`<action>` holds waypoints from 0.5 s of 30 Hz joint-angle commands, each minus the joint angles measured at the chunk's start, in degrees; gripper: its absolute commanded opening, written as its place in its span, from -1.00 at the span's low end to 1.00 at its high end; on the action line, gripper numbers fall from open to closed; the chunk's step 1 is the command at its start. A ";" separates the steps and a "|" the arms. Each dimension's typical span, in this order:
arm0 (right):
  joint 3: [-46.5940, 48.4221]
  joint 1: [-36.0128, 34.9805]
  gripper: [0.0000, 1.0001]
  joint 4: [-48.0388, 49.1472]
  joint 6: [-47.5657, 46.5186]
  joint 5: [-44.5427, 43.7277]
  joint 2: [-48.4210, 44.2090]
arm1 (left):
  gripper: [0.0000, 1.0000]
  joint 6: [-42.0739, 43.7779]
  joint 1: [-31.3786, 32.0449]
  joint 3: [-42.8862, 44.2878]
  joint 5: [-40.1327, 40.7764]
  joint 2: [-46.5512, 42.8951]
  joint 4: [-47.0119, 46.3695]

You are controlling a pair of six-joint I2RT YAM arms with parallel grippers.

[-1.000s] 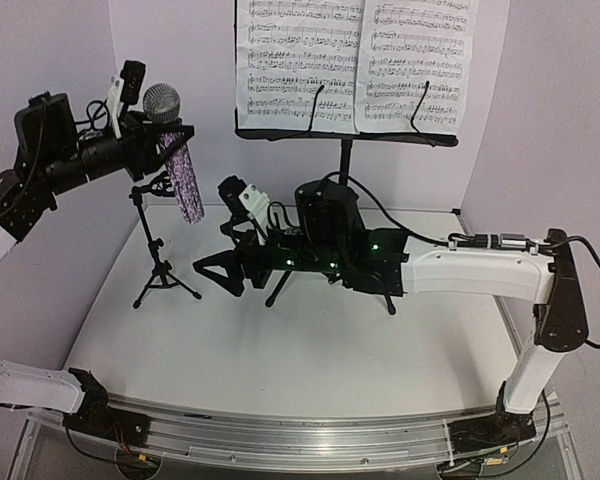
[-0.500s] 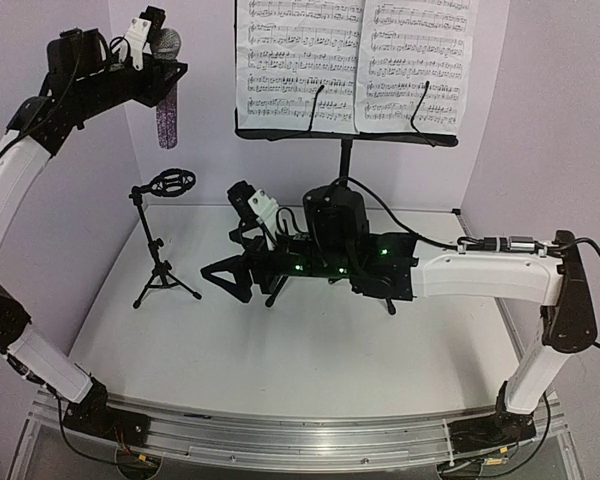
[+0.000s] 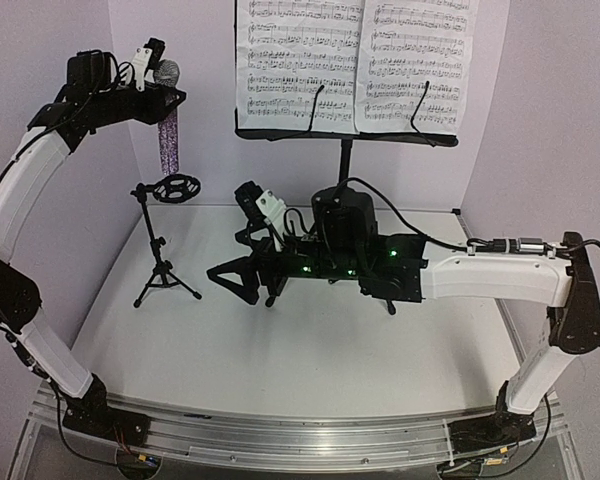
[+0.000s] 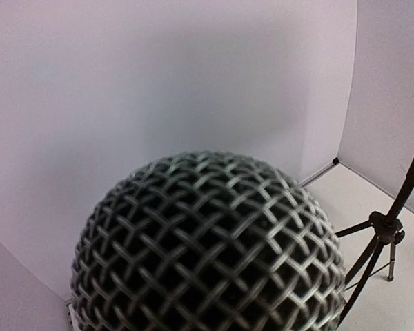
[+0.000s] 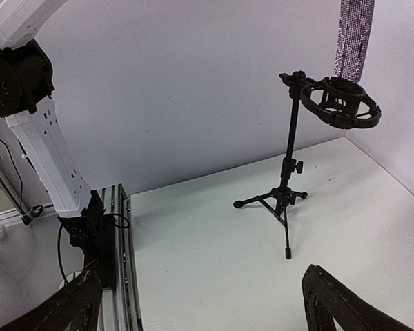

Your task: Set up the instrument practice props

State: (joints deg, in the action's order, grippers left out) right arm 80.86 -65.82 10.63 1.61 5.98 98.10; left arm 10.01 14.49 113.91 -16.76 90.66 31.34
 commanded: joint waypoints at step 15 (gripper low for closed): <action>1.21 -0.29 0.97 0.20 -0.05 0.35 -0.81 | -1.00 -3.98 0.11 -0.28 -5.84 -7.94 -2.07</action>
State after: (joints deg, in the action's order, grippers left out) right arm 80.86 -65.82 10.61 1.54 6.02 98.10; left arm 7.86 14.58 111.22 -19.98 86.40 28.61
